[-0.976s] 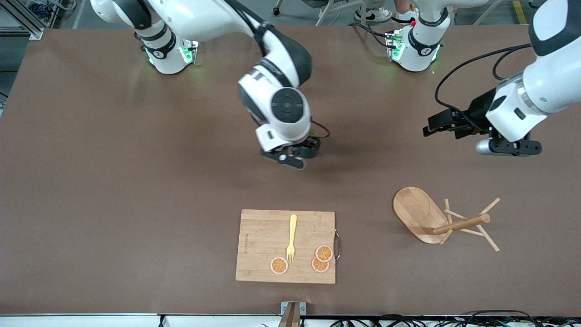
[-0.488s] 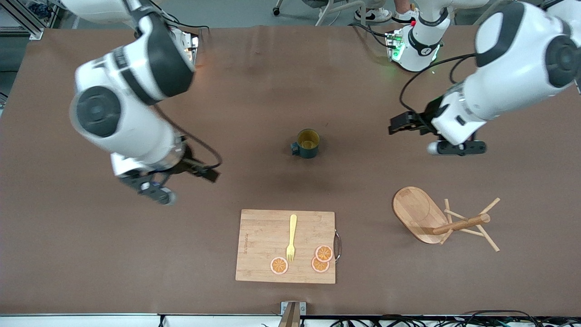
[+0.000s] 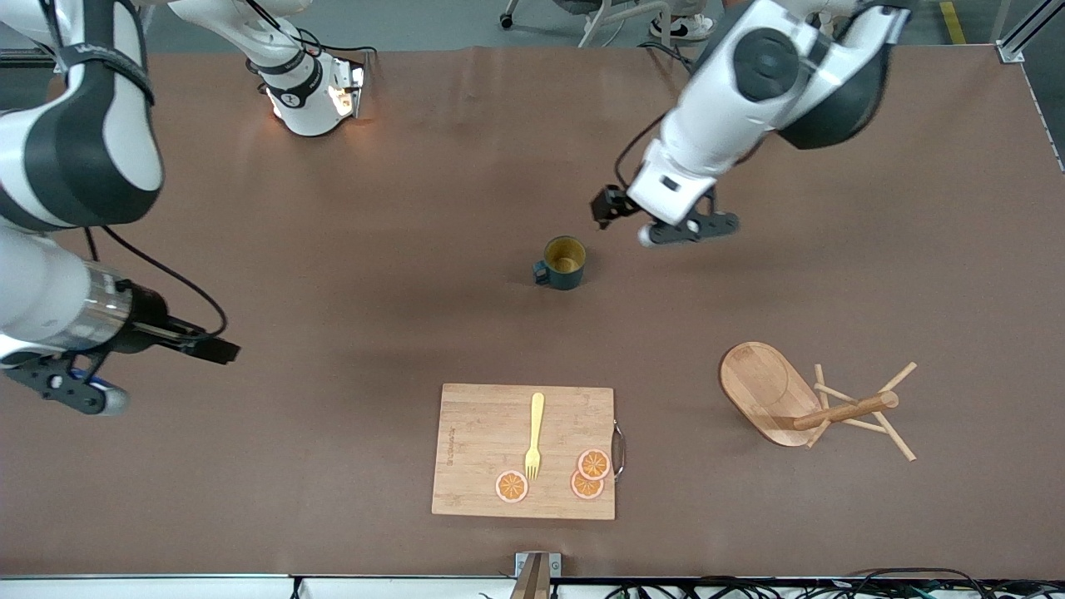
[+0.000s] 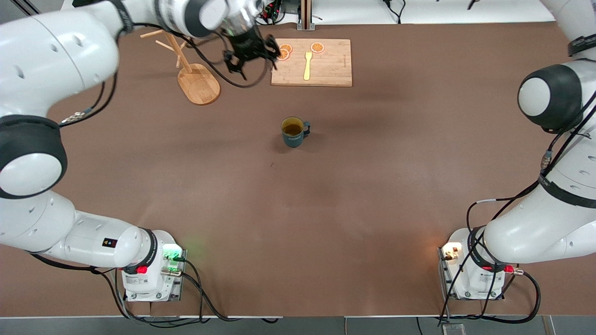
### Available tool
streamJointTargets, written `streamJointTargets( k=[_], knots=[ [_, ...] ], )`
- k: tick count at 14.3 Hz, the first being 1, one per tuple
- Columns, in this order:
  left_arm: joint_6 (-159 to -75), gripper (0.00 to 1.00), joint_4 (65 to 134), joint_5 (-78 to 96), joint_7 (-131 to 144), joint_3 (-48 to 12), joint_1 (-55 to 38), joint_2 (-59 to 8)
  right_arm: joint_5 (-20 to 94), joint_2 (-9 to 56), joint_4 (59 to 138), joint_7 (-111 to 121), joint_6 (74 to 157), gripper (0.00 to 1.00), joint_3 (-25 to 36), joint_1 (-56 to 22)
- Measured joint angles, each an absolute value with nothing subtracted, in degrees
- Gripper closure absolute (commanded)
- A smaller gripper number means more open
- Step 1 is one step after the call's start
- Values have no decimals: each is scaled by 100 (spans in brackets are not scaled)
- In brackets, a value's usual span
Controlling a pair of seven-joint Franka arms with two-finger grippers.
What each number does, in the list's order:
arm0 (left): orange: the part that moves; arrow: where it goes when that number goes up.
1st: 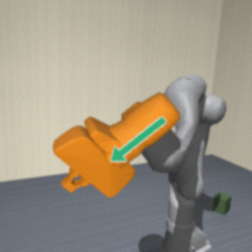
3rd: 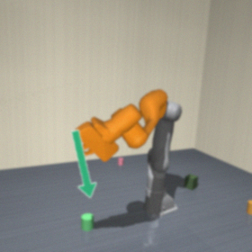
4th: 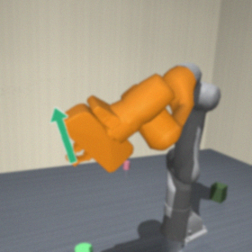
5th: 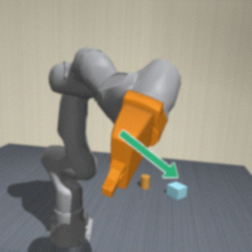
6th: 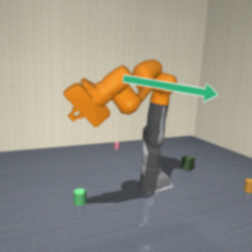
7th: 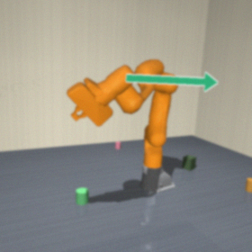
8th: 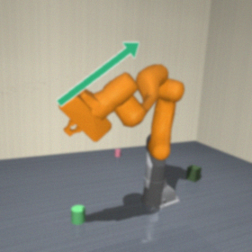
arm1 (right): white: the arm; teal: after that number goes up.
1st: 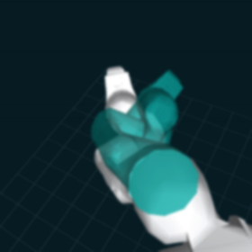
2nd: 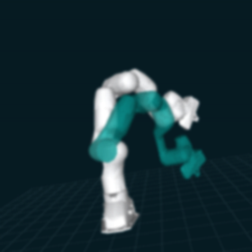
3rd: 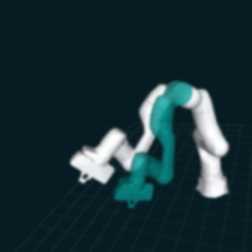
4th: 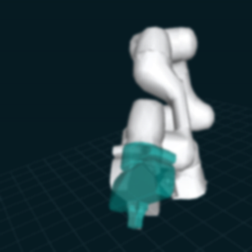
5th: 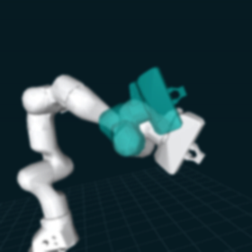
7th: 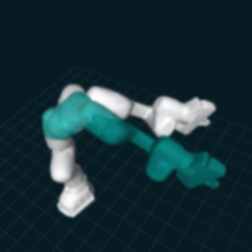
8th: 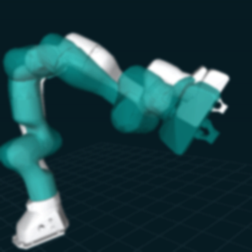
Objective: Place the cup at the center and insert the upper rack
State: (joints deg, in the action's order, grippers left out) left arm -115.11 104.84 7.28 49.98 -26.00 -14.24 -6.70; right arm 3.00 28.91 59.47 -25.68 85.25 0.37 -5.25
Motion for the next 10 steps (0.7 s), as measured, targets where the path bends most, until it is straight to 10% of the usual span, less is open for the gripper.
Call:
streamJointTargets(
  k=[10],
  knots=[
    [-12292,0,10518,-2052,9097,-2625,-3506,-1889,276,1774,6633,-420,8445,0,92,784]
  ],
)
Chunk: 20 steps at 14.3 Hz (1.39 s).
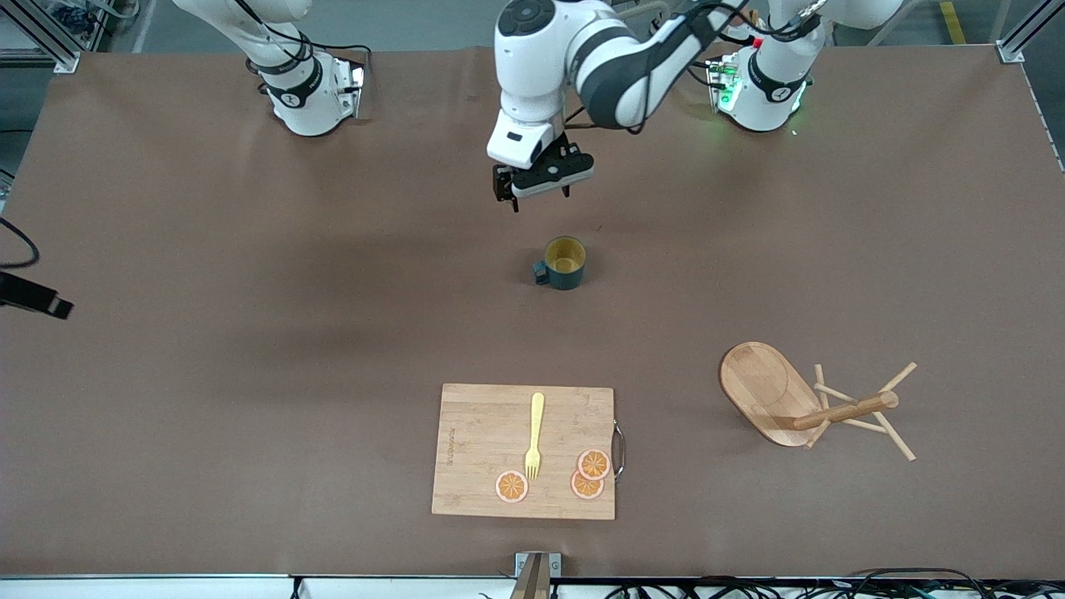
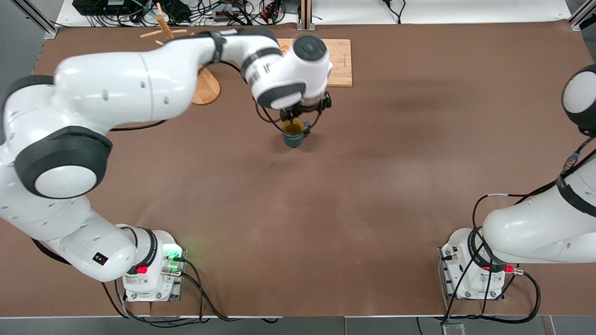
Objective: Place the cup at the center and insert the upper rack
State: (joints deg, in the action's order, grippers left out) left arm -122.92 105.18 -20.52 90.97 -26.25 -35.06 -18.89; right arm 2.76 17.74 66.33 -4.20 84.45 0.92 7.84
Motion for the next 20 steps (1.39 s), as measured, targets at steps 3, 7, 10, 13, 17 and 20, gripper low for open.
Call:
streamJointTargets(
  k=[3,7,10,13,17,20],
  knots=[
    [-12330,0,10508,-2534,10057,-2624,-3900,-2271,241,1141,7283,-18,8744,0,93,914],
    [-12373,0,10289,-3287,11100,-2623,-4217,-2738,197,635,8000,223,9058,0,78,916],
    [-12374,0,10040,-3751,11404,-2618,-4353,-3050,162,605,8124,256,9075,0,72,915],
    [-12373,0,9942,-4189,11762,-2600,-4533,-3336,101,430,8426,259,9199,0,66,915],
    [-12362,0,9616,-4482,12042,-2461,-4745,-3690,89,-86,9124,278,9562,0,-10,869],
    [-12361,0,9340,-4485,12118,-1705,-5419,-3848,38,-217,9289,278,9571,0,-44,743]
  ],
)
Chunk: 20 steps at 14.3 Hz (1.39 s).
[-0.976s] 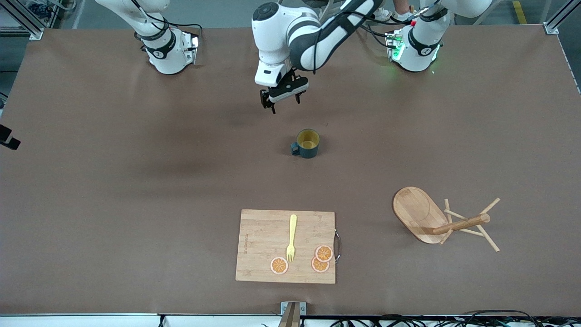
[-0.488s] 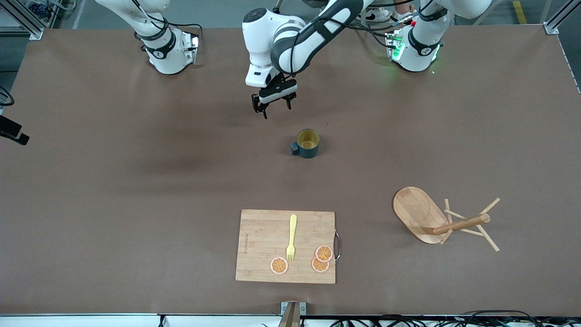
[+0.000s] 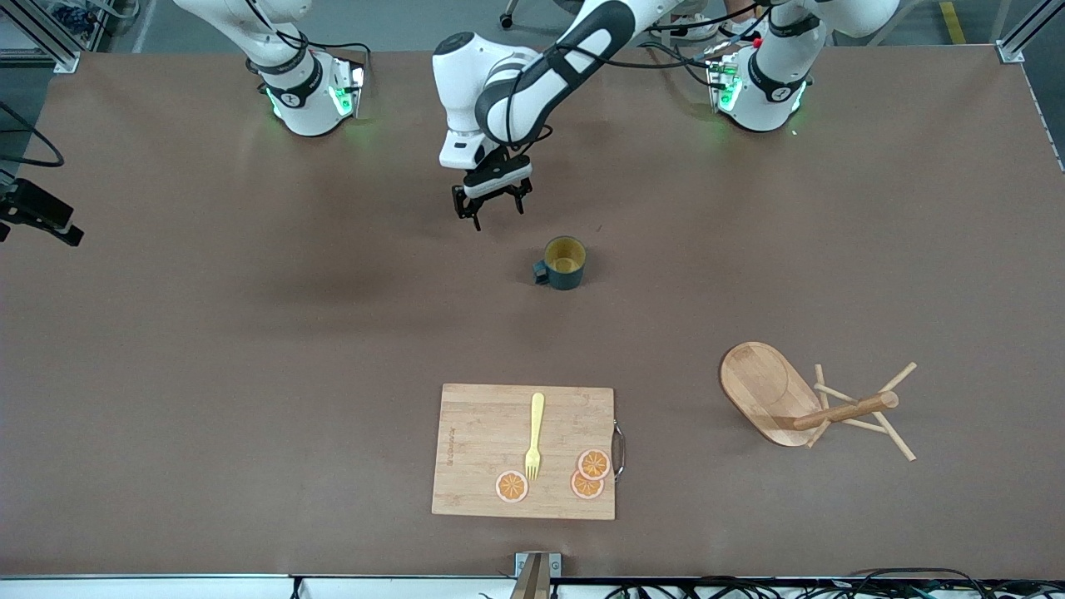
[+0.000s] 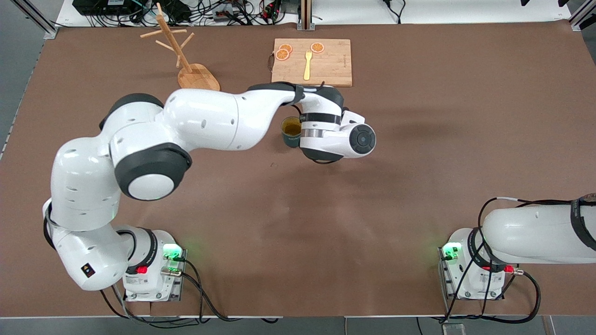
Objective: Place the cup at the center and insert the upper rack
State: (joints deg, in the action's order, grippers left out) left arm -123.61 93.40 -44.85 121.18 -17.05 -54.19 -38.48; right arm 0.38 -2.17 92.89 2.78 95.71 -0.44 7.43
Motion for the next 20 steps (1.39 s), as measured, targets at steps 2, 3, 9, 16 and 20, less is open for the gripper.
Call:
streamJointTargets(
  k=[2,3,9,16,20],
  knots=[
    [-12306,0,9147,-4485,12263,-1195,-5902,-3981,-1,-217,9320,278,9564,0,-42,735],
    [-12196,0,9030,-4485,12297,-1078,-6021,-4055,-6,-217,9336,278,9559,0,-40,735],
    [-11676,0,8304,-4488,12317,-822,-6293,-4676,-10,-217,9345,278,9520,0,-38,735],
    [-11500,0,8139,-4507,12507,-299,-6892,-5072,-10,-218,9314,278,9521,0,-43,722],
    [-11425,0,8134,-4587,12590,226,-7307,-5241,-10,-217,9302,278,9521,0,-45,677]
  ],
)
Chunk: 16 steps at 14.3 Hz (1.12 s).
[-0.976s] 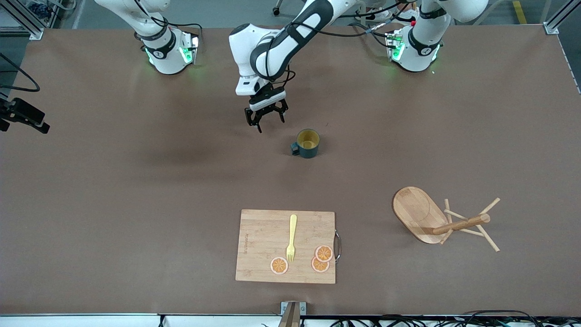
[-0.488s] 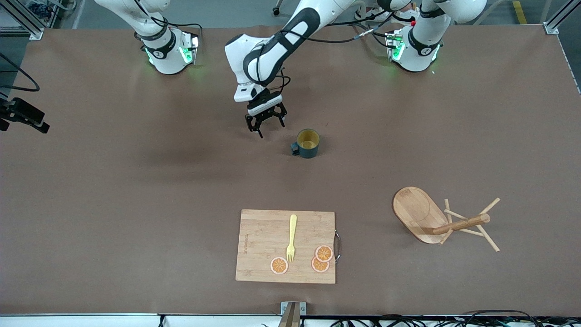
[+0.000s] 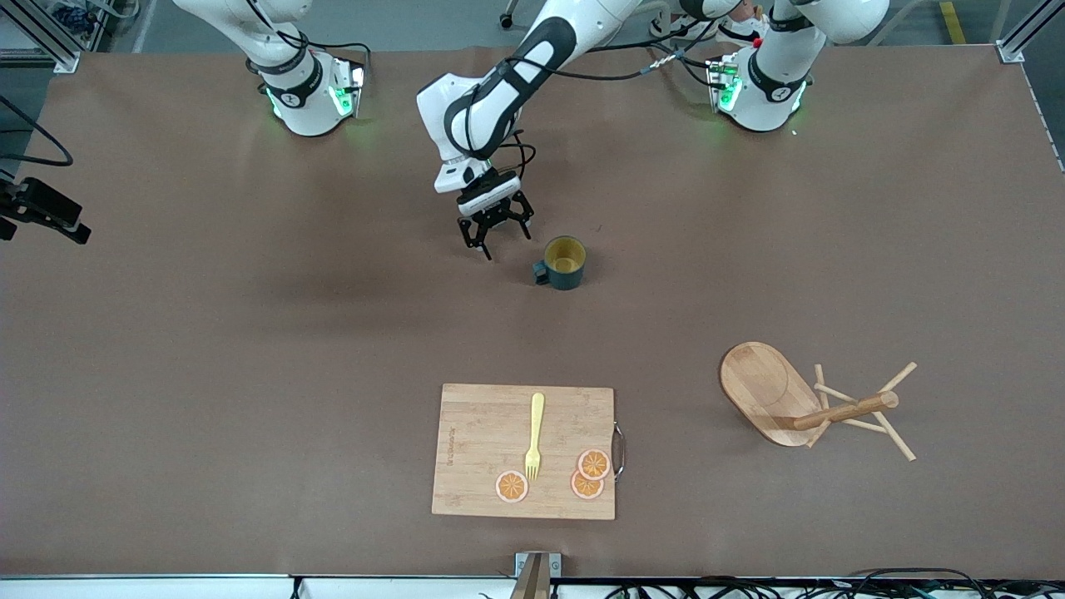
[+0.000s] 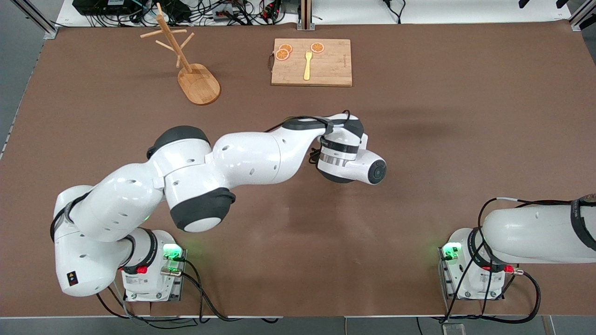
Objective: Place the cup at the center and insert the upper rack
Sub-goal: 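Lower the left gripper beside the mug handle and align with it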
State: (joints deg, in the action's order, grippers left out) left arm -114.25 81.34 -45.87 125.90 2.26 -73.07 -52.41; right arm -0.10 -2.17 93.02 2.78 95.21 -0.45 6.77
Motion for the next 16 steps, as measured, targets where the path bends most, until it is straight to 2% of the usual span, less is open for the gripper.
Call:
streamJointTargets(
  k=[3,16],
  knots=[
    [-11399,0,8123,-4819,12635,395,-7479,-5332,-10,-217,9302,277,9521,0,-37,560],
    [-11184,0,8110,-5733,12637,445,-7480,-5466,-15,-205,9298,277,9516,0,23,484]
  ],
)
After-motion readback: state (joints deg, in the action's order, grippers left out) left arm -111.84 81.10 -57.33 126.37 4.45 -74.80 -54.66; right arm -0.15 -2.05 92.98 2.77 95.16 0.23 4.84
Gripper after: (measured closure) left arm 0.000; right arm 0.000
